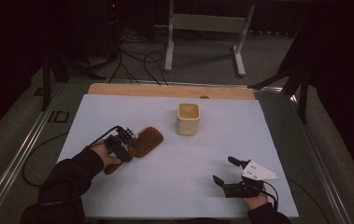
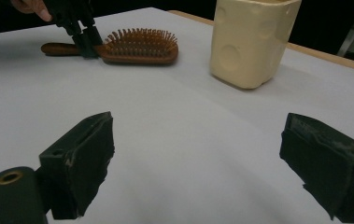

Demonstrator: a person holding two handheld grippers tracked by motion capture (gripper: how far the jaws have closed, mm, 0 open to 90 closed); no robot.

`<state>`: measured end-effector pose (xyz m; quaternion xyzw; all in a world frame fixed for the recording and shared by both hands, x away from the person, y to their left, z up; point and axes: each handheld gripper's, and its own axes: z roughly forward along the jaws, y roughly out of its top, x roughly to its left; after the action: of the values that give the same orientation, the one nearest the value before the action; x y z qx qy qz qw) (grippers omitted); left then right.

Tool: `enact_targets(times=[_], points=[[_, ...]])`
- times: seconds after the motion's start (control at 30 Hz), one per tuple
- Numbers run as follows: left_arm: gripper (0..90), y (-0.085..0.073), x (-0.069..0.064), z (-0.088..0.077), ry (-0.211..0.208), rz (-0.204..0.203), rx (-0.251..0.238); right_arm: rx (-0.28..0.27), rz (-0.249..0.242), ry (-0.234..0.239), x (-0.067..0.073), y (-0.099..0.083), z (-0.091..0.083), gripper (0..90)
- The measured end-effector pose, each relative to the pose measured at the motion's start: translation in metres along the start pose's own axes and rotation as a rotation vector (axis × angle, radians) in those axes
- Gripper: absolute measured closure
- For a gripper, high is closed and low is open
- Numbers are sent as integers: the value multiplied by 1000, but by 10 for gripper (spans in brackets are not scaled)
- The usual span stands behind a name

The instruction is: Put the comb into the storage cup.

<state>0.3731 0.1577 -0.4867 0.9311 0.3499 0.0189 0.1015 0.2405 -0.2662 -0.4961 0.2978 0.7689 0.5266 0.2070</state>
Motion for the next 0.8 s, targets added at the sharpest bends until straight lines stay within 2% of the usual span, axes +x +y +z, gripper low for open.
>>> enact_targets(times=[0.4, 0.5, 0.63, 0.8], points=[[698, 4, -3, 2, 14, -20, 32, 0, -1, 2, 0, 0, 0, 99], [721, 2, -2, 2, 12, -46, 23, 2, -2, 2, 1, 0, 0, 99], [731, 1, -1, 2, 5, -49, 14, 2, -3, 2, 1, 0, 0, 99], [735, 0, -2, 2, 16, -39, 5, -1, 0, 1, 0, 0, 0, 100]])
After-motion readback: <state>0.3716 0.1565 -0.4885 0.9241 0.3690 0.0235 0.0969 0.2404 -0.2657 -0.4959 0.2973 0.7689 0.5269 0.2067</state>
